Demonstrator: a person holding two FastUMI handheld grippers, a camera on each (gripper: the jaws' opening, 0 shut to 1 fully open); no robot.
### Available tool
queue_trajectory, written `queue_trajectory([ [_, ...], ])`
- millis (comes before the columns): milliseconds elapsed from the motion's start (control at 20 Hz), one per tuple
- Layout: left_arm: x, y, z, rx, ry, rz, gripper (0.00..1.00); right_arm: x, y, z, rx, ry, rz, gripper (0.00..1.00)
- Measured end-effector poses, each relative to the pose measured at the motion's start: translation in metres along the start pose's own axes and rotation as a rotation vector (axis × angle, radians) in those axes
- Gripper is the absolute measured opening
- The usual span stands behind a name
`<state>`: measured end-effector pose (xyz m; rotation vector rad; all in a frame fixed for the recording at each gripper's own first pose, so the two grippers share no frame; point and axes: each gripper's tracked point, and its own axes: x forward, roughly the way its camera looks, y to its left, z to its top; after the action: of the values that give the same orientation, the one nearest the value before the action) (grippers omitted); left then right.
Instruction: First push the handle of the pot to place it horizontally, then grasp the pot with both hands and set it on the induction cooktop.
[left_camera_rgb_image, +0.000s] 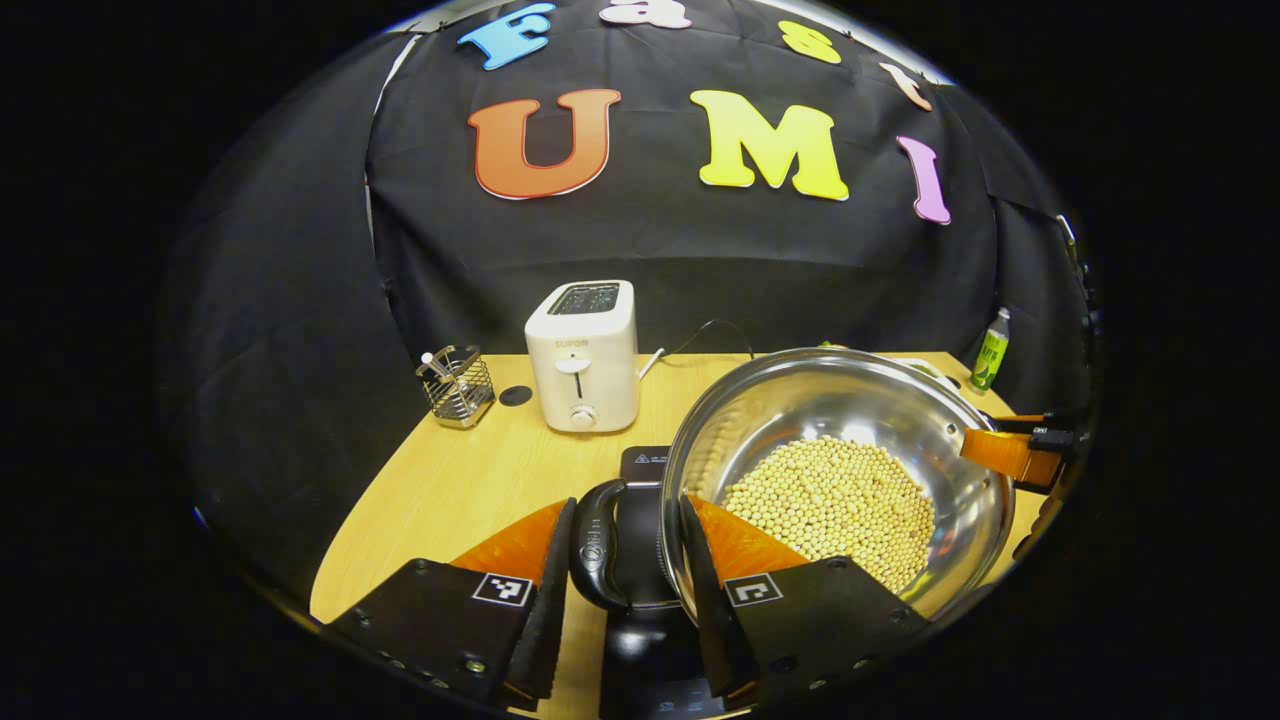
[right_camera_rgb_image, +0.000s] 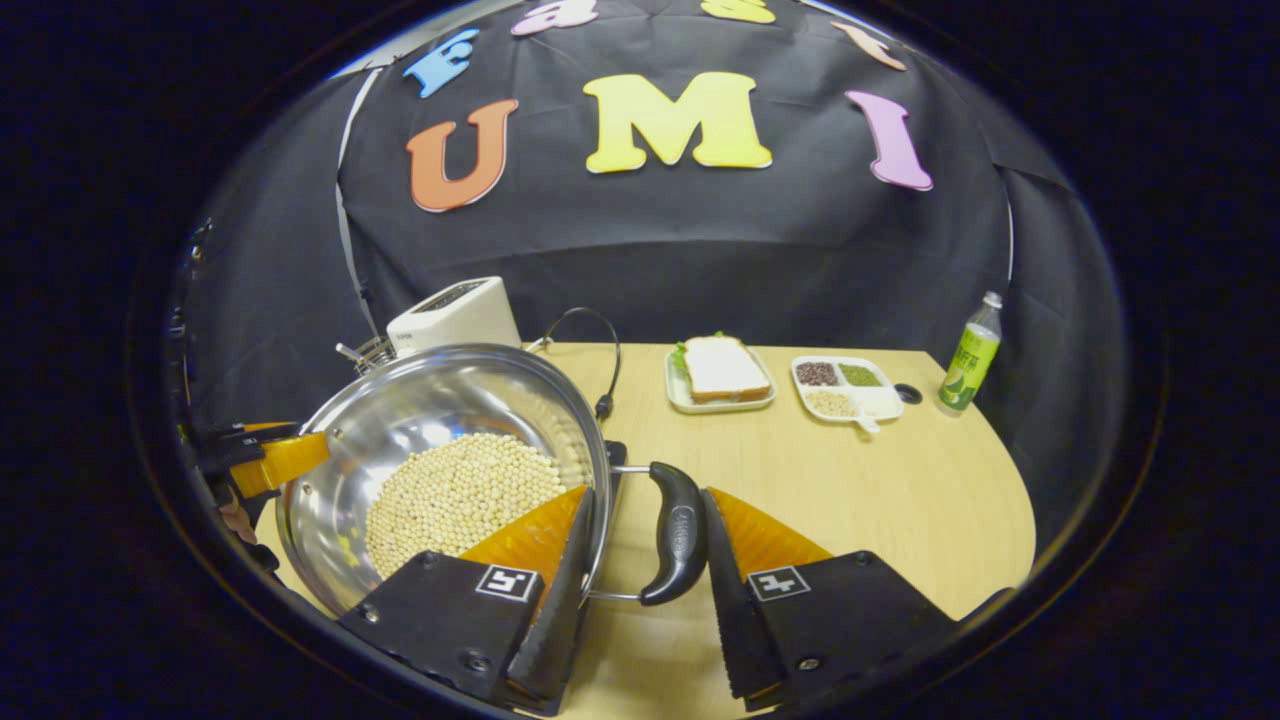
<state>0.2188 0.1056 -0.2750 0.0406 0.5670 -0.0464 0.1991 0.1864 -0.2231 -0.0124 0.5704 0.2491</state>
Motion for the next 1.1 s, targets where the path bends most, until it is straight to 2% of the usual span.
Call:
queue_trajectory([
  [250, 0.011, 0.011, -0.003, -0.025, 0.008, 0.0, 0.55, 0.023, 0.014, 0.002, -0.001, 0.001, -0.001, 0.63],
  [500, 0.028, 0.014, -0.006, -0.039, 0.017, -0.014, 0.55, 0.027, 0.014, -0.009, 0.033, 0.003, -0.025, 0.63],
  [700, 0.033, 0.012, -0.005, -0.017, -0.009, 0.006, 0.55, 0.032, 0.01, -0.005, 0.051, -0.071, -0.027, 0.63],
  [950, 0.031, 0.013, -0.002, -0.054, -0.024, 0.021, 0.55, 0.034, 0.01, -0.005, 0.058, -0.09, -0.023, 0.63],
  [1050, 0.033, 0.014, -0.003, -0.035, -0.035, 0.035, 0.55, 0.034, 0.008, -0.005, 0.051, -0.093, -0.028, 0.65],
  [1100, 0.032, 0.014, -0.003, -0.033, -0.039, 0.037, 0.47, 0.034, 0.008, -0.005, 0.048, -0.096, -0.035, 0.66],
])
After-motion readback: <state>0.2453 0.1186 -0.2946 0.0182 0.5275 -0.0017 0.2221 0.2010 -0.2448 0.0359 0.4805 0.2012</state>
